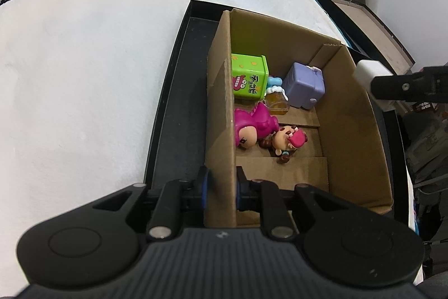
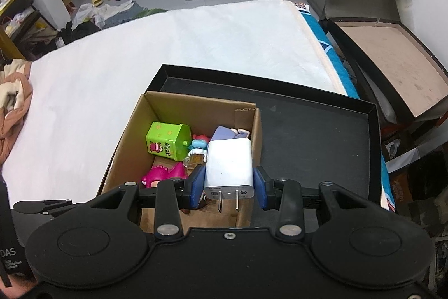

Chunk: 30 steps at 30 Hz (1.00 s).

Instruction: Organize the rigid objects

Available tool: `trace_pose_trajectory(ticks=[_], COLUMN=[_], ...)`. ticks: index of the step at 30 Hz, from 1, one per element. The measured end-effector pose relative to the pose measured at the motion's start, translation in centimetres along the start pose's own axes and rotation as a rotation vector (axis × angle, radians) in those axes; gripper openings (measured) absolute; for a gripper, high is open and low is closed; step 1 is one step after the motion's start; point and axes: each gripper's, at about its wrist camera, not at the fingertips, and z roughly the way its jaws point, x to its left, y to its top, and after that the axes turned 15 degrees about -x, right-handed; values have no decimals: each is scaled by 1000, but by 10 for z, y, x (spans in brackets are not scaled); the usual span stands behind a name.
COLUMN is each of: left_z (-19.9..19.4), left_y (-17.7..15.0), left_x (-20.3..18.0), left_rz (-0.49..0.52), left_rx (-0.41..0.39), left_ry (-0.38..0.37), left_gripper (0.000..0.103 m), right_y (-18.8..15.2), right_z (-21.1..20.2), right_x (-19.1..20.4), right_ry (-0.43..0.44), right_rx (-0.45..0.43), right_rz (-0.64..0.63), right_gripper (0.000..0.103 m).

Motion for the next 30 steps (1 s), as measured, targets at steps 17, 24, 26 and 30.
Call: trace_pose_trajectory(ticks=[17, 24, 26, 30], left_z=[-1, -3, -5, -13], left_y=[2, 5, 7, 10], left_x=[-4, -8, -8, -9], left_rz=[12, 25, 25, 31], left_rx=[1, 10, 10, -5], left_ry=[-2, 10, 11, 15], left_gripper=[19, 18, 17, 15], right_y=[0, -6, -7, -11], right_z=[-10, -19, -21, -26], right_x=[-2, -13, -17, -25], right_ry=[-17, 5, 11, 22], right_rx=[-11, -12, -12, -17], right_rz=[41, 81, 95, 121], right_gripper=[45, 51, 52, 54])
